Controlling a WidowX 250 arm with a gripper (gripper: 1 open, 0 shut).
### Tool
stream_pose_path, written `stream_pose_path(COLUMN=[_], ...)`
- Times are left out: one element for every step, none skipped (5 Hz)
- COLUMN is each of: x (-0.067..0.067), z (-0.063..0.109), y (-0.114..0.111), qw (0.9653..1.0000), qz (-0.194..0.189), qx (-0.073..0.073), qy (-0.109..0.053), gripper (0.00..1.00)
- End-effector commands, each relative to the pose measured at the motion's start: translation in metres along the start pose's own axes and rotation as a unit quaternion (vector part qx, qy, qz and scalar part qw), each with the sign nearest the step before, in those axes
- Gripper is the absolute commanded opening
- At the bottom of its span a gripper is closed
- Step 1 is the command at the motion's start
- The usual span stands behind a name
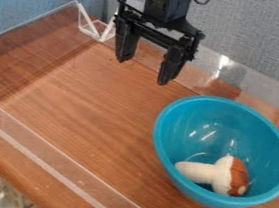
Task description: Remove the mushroom from inside the blue bowl and put it on the table
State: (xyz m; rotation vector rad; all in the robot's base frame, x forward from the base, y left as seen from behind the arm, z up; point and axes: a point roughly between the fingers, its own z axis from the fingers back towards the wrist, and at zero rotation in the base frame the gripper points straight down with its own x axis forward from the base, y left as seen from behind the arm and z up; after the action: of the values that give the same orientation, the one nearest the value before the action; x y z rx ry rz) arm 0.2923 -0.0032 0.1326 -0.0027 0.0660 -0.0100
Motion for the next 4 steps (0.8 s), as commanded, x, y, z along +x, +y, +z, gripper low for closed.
stream_pose_path(x=[0.002,0.003,0.005,0.003], z=[-0.004,-0.01,-0.024,-0.036], y=[-0.013,-0.031,-0.069,-0.108], qw=[0.9998,0.9988,0.9954,0.9882], qz=[-0.021,-0.049,-0.095,-0.153], qx=[-0.004,-0.008,-0.009,-0.005], qy=[0.0,0.0,-0.003,-0.006], gripper=[1.0,1.0,1.0,1.0])
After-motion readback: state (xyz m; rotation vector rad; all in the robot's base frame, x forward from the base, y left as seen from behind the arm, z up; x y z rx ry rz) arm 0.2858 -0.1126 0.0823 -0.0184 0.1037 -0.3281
